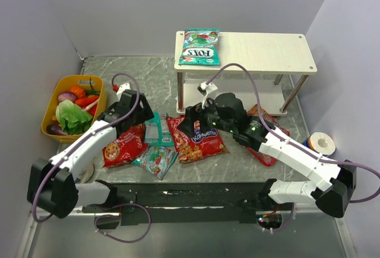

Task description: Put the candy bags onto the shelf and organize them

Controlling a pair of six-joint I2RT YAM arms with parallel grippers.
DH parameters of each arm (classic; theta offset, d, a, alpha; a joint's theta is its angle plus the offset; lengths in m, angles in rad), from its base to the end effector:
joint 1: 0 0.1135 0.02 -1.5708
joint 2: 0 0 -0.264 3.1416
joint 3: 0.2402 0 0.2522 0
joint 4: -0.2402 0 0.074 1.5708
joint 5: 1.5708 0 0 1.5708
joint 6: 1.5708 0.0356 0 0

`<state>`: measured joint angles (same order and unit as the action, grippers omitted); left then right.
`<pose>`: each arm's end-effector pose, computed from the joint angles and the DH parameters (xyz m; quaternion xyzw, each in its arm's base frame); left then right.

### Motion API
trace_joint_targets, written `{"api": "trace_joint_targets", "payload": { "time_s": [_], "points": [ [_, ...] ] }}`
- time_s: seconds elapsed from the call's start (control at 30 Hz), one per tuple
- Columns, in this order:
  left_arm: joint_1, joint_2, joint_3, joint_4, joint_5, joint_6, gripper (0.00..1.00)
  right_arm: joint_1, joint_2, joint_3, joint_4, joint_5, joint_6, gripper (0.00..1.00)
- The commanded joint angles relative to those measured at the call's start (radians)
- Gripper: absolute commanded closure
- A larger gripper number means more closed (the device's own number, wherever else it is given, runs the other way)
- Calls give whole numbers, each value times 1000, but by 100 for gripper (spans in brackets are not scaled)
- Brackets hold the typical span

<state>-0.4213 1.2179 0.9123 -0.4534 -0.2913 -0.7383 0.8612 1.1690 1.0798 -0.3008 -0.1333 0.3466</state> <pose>0.2404 -0.0965 0.2704 -0.2001 0.8886 -0.1025 0.3999 0.1705 0.2058 0.3529 -0.2468 0.7922 0.3610 0.4258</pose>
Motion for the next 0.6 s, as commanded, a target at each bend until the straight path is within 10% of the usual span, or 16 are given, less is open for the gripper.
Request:
{"api": "trace_joint_targets", "payload": {
  "time_s": [0.0,0.57],
  "points": [
    [7,51,-22,30,35,-49,22,2,-38,9,29,89,25,4],
    [50,255,-66,168,284,-52,46,1,-195,-166,45,158,178,4]
  ]
}}
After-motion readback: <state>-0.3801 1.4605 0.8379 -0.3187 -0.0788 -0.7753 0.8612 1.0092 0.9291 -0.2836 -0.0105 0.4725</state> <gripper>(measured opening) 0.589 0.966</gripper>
